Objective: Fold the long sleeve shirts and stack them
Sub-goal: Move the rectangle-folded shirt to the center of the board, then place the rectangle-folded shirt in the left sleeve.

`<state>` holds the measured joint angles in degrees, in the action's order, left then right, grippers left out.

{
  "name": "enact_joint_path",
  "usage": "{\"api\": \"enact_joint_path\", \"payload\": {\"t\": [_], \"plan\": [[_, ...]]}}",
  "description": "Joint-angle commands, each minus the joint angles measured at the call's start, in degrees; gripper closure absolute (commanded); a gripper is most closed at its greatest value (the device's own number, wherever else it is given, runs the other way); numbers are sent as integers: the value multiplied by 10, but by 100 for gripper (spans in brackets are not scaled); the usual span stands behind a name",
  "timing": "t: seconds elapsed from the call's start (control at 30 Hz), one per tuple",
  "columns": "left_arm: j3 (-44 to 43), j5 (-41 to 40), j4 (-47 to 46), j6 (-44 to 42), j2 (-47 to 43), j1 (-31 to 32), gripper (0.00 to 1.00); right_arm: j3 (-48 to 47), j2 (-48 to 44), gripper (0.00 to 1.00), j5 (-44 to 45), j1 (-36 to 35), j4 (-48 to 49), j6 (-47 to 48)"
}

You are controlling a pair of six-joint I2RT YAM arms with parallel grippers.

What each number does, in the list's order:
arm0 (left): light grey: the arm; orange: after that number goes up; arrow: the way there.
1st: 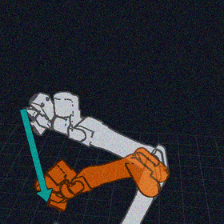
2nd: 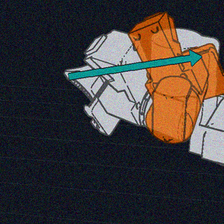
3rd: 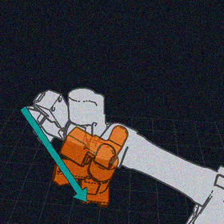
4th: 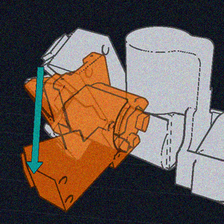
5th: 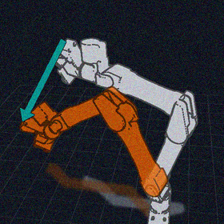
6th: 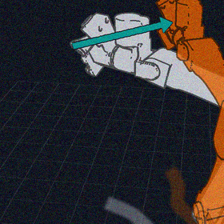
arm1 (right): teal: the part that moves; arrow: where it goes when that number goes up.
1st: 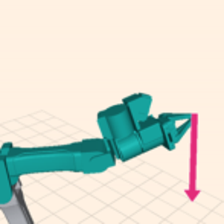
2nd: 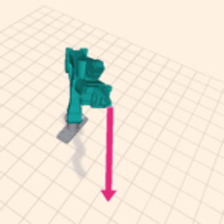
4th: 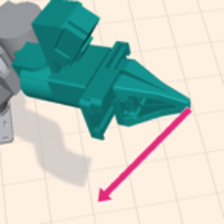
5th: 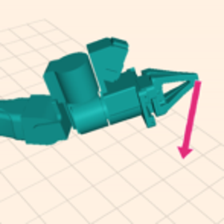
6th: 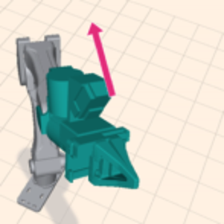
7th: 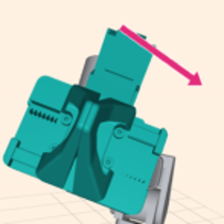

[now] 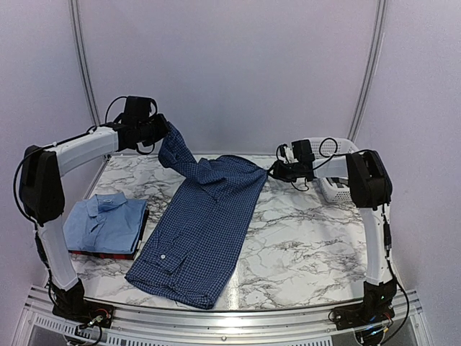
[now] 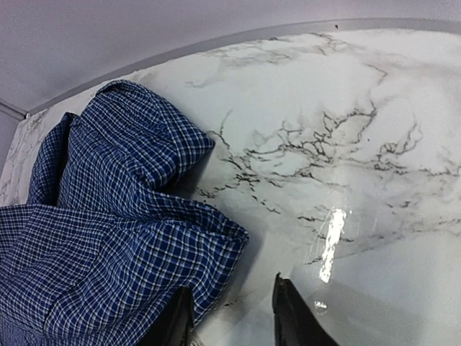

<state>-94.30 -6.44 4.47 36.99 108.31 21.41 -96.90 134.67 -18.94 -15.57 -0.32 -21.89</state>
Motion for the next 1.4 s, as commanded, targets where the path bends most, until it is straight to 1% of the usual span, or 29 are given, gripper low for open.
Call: {"api": "enact_joint_path", "payload": {"t": [0.0, 0.1, 0.2, 0.27, 0.37, 0.53, 0.57, 0.63, 0.7, 0.97, 1.2, 1.37], "plan": [[16, 23, -39, -38, -29, -13, 100, 9, -38, 61, 4, 2, -21, 23], [20, 105, -73, -71, -34, -14, 100, 22, -64, 60, 11, 1, -26, 24], [29, 144, -106, -83, -43, -15, 100, 34, -82, 60, 8, -8, -22, 20], [17, 172, -112, -90, -40, -15, 100, 41, -91, 61, 5, -21, -17, 18], [-1, 194, -122, -96, -37, -15, 100, 43, -91, 65, -3, -44, -11, 14], [-6, 236, -140, -102, -46, -15, 100, 38, -67, 76, -30, -69, -1, -9], [-5, 243, -142, -104, -48, -15, 100, 37, -62, 78, -37, -71, 18, -16], [-2, 252, -143, -107, -55, -15, 100, 37, -55, 81, -48, -78, 29, -28], [2, 257, -145, -108, -63, -15, 100, 42, -51, 82, -56, -83, 40, -41], [6, 258, -133, -104, -80, -15, 100, 76, -53, 85, -78, -89, 91, -84], [7, 265, -135, -97, -74, -15, 100, 87, -48, 86, -81, -106, 109, -100], [-4, 252, -116, -89, -63, -15, 100, 118, -65, 87, -75, -110, 132, -111]]}}
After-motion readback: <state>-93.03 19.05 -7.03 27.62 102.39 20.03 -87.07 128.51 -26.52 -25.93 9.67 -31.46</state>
